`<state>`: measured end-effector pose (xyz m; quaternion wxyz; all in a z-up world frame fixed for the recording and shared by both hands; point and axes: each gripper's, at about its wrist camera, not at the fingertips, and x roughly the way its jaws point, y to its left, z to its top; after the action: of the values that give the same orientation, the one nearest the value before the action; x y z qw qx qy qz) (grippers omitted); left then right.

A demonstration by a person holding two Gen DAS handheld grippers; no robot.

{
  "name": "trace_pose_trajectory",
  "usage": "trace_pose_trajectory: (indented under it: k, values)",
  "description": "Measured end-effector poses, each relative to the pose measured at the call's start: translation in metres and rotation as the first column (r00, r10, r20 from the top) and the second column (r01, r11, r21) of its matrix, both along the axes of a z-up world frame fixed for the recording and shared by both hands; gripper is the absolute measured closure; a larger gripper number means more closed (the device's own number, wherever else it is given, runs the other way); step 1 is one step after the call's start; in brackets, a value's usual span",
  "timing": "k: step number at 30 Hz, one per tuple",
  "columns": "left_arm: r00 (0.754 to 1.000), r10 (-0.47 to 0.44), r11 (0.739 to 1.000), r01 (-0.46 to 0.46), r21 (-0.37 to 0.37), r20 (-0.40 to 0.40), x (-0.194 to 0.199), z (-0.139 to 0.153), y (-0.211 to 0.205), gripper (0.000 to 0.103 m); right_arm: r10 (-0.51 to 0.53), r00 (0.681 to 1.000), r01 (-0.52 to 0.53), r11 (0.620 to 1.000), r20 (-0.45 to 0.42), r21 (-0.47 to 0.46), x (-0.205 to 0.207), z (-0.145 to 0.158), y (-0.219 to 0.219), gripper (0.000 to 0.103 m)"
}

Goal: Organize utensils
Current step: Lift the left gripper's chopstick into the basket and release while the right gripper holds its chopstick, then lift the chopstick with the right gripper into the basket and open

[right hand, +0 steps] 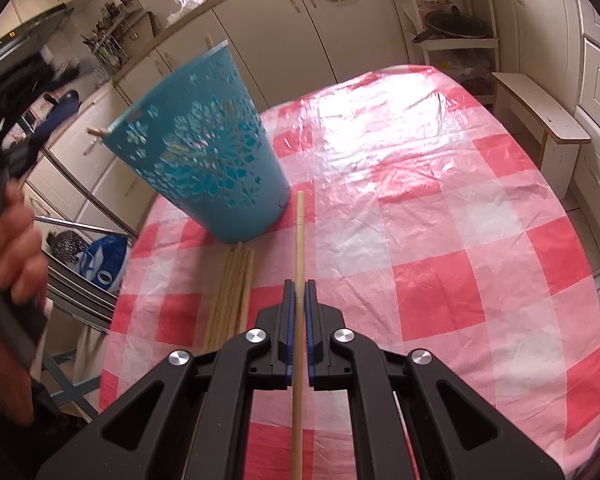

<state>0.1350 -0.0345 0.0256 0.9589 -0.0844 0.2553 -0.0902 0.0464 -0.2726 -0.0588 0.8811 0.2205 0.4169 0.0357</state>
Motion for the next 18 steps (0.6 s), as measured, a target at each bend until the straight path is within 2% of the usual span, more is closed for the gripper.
trace_pose_trajectory:
  k: [3, 7, 10, 14, 18]
  values:
    - [0.999, 0.04, 0.999, -0.04, -0.023, -0.018, -0.028, -0.008, 0.022, 0.034, 0.002, 0.998, -0.005, 0.999, 0.066, 0.037, -0.004, 0.009, -0.003, 0.097]
    - [0.995, 0.045, 0.997, -0.05, -0.057, -0.09, -0.03, -0.024, 0.036, 0.034, 0.001, 0.989, -0.012, 0.997, 0.148, 0.072, -0.01, 0.024, -0.004, 0.097]
    - [0.997, 0.062, 0.998, -0.063, -0.023, -0.056, -0.034, -0.021, 0.037, 0.034, -0.013, 0.971, -0.01, 0.995, 0.238, 0.097, -0.014, 0.047, -0.006, 0.097]
    - [0.997, 0.072, 0.997, -0.073, -0.037, -0.022, -0.035, -0.012, 0.043, 0.034, -0.037, 0.931, -0.007, 0.993, 0.363, 0.12, 0.001, 0.085, -0.003, 0.097]
    - [0.994, 0.1, 0.992, -0.103, -0.071, -0.039, -0.031, -0.01, 0.053, 0.034, -0.066, 0.872, -0.009, 0.989, 0.485, 0.151, 0.046, 0.127, 0.007, 0.097]
